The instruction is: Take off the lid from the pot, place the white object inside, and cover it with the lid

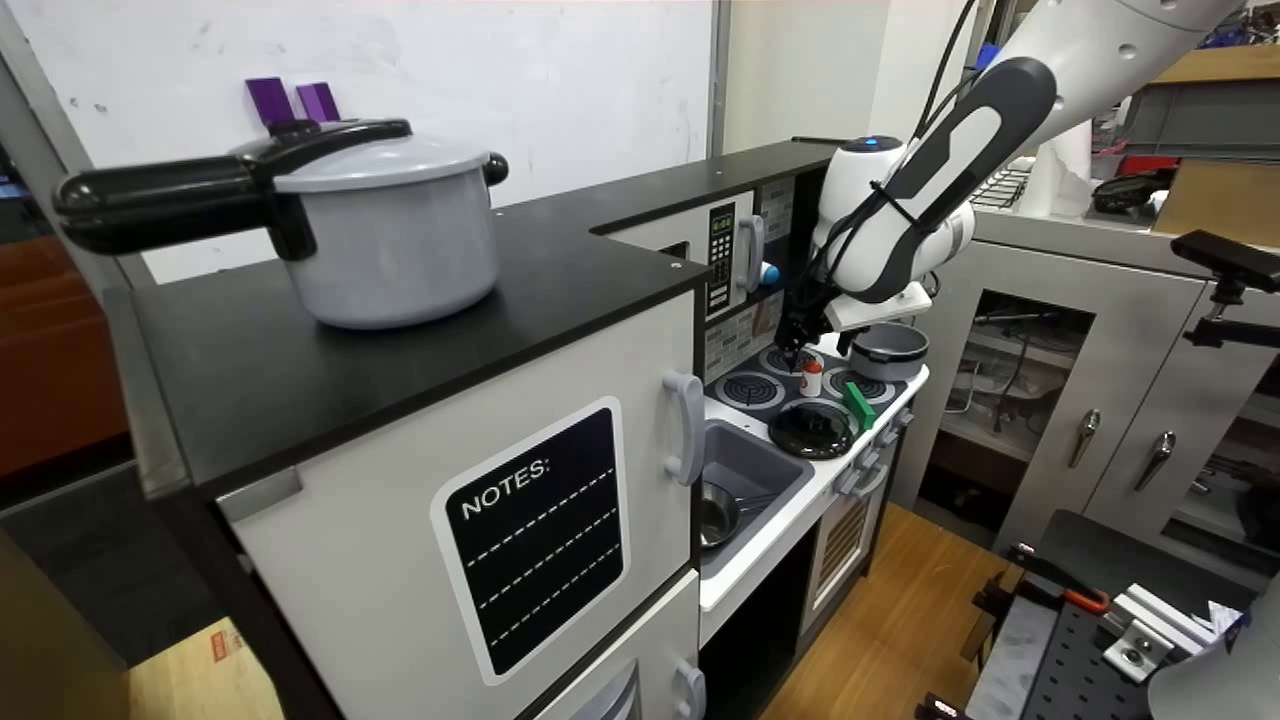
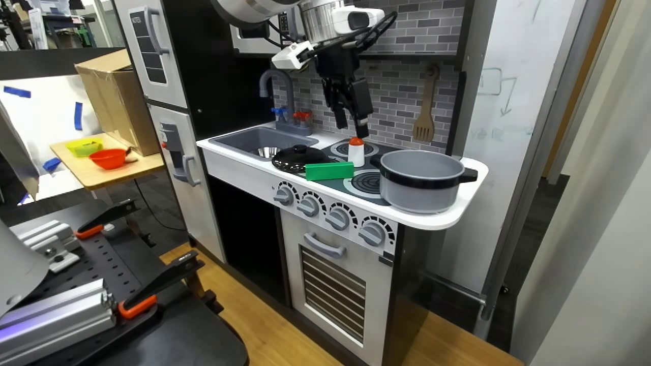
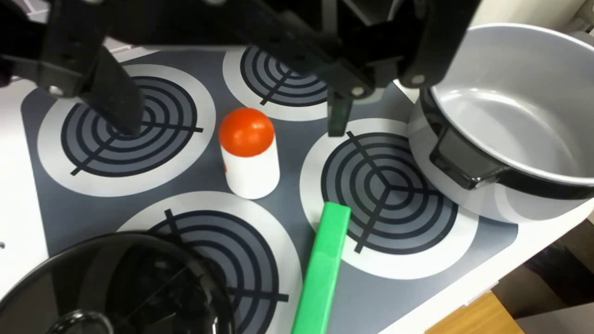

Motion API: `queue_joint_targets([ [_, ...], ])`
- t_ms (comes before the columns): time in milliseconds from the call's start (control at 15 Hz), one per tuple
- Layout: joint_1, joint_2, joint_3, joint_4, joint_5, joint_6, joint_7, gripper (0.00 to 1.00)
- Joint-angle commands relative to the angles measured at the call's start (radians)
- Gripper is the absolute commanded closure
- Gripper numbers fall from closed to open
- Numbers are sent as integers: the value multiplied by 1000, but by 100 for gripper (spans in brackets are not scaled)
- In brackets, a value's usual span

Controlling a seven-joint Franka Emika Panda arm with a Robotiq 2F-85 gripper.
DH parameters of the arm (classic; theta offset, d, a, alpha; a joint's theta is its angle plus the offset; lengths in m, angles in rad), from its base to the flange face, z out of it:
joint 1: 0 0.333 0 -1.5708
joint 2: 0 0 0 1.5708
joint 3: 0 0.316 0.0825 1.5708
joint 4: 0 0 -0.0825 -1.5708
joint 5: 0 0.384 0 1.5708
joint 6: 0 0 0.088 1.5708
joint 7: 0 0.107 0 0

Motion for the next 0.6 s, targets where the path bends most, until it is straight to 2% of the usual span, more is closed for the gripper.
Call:
queue_joint_targets([
  [0, 2, 46, -9, 45, 26, 3, -33, 0],
  [533, 1, 102, -13, 83, 47, -6, -36, 0],
])
